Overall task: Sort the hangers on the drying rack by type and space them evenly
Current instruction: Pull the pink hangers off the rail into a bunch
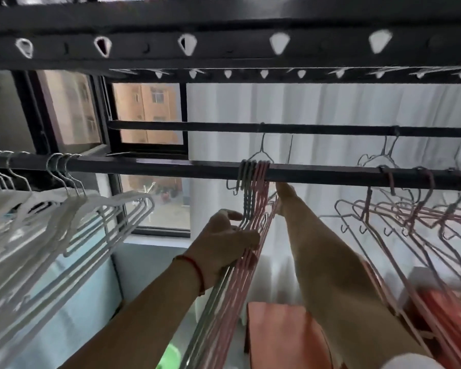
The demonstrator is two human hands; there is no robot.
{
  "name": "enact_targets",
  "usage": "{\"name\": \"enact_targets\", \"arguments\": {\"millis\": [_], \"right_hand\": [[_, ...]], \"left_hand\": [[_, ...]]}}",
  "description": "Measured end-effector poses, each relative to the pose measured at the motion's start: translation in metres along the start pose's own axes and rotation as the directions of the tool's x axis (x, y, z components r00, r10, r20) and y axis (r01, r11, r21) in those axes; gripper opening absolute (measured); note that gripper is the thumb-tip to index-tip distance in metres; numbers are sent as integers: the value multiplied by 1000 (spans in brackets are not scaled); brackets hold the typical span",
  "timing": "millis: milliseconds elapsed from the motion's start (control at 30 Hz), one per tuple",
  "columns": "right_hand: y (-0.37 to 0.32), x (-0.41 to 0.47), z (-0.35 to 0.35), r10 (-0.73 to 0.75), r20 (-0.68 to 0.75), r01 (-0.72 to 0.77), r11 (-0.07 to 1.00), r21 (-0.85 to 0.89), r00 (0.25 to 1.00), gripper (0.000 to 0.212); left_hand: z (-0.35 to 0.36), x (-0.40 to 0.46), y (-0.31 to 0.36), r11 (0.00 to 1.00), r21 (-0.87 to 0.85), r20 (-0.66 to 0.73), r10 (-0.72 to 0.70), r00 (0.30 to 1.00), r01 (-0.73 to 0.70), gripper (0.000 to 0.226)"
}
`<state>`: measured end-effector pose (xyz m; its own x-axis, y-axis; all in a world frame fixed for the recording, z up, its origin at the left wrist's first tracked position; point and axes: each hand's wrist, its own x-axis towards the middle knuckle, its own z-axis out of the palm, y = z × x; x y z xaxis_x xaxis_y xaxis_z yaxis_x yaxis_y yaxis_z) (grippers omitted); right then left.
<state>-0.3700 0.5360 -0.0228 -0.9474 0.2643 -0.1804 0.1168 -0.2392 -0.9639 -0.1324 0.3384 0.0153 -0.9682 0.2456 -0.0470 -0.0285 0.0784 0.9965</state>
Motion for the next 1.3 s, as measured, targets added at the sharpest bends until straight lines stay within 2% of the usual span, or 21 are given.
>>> {"name": "enact_targets", "arguments": {"millis": [67, 100, 333, 467, 533, 600, 767, 933, 1033, 1133, 1233, 1300], "right_hand": [[-5, 8, -10, -7, -60, 9, 999, 33, 998, 47], [-7, 11, -16, -6, -81, 9, 1000, 28, 997, 40], [-10, 20, -52, -9, -151, 17, 999, 52, 988, 24], [-15, 20, -65, -157, -203, 179, 979, 97, 967, 3], [-17, 17, -66, -181, -156, 201, 971, 130, 971, 15], [-17, 12, -64, -149, -80, 162, 966, 201, 986, 29], [-11, 21, -63, -44, -26, 51, 919, 391, 999, 40], [0, 35, -59, -25, 65, -8, 888, 459, 998, 33], [3, 36, -47, 33, 213, -158, 781, 605, 977, 32], [9, 31, -34, 43, 279, -227, 705, 672, 959, 34], [19, 32, -23, 24, 317, -255, 651, 715, 948, 37], [24, 36, -14, 7, 293, -225, 656, 721, 956, 38]], "left_hand": [[6, 2, -1, 1000, -23, 1, -2, 1000, 3, 56], [8, 2, -1, 999, -36, 4, -13, 1000, 13, 55], [21, -4, 8, 996, -79, 18, -50, 999, 51, 54], [28, -8, 9, 995, -92, 30, -30, 999, 32, 54], [30, -12, 9, 995, -94, 34, -23, 999, 26, 53], [30, -15, 9, 995, -94, 34, -18, 999, 21, 52], [24, -24, 10, 994, -106, 17, -21, 1000, 23, 53], [12, -29, 8, 993, -118, -40, 0, 999, -5, 47], [5, -28, 6, 991, -130, -65, 8, 998, -17, 46], [-1, -28, 6, 990, -135, -78, 19, 997, -29, 47], [-8, -29, 6, 990, -138, -86, 24, 996, -35, 47], [-12, -29, 6, 989, -141, -95, 25, 995, -38, 49]]}}
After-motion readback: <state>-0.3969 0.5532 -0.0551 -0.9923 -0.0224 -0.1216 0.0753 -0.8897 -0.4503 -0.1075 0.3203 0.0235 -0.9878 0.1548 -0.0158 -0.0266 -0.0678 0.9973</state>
